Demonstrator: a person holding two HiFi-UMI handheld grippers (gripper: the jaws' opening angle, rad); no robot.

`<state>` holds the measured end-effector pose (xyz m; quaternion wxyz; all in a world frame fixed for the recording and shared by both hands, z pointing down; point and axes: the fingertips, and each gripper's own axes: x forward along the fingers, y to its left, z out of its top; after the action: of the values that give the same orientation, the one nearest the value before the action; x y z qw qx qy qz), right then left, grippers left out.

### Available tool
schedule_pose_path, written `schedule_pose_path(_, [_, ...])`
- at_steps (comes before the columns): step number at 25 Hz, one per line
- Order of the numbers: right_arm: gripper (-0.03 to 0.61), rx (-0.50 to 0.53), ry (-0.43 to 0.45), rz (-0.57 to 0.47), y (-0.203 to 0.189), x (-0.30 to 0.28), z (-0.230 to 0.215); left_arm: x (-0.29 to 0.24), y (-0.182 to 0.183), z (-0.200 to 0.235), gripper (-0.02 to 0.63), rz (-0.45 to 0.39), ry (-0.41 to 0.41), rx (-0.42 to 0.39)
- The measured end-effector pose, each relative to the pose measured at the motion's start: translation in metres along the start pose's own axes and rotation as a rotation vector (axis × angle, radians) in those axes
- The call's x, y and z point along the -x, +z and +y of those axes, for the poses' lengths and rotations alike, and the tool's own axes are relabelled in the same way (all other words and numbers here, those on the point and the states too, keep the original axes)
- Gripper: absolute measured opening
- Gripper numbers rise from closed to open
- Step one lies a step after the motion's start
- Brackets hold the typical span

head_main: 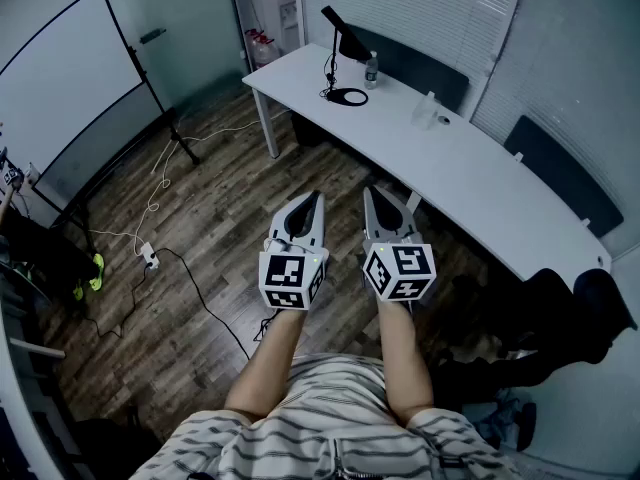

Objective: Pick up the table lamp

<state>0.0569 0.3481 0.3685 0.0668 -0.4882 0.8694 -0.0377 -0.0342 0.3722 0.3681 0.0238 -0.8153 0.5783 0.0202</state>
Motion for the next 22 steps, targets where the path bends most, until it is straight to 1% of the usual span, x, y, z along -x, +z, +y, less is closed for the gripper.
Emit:
schedule_pose_path(6, [0.005,-0.023,0.014,0.012,0.0,0.012,-0.017,-0.006,-0.001,-0.025,0.008,0.005,0.008,0.003])
schedule_pose_path(12, [0.005,0.007,0.024,0.024,0.001,0.031,-0.037,-0.006,-0.006,-0.056,0.008,0.009,0.03,-0.007])
schedule_pose_path(14, [0.005,0.014,0.022,0.032,0.0,0.029,-0.042,-0.01,-0.01,-0.057,0.008,0.02,0.038,-0.003])
schedule_pose_path(19, [0.005,-0.011,0.029,0.041,-0.007,0.023,-0.055,-0.022,-0.018,-0.055,0.008,0.033,0.053,0.008])
schedule_pose_path(22, [0.005,-0.024,0.021,0.04,-0.012,0.01,-0.063,-0.033,-0.025,-0.046,0.008,0.04,0.053,0.009])
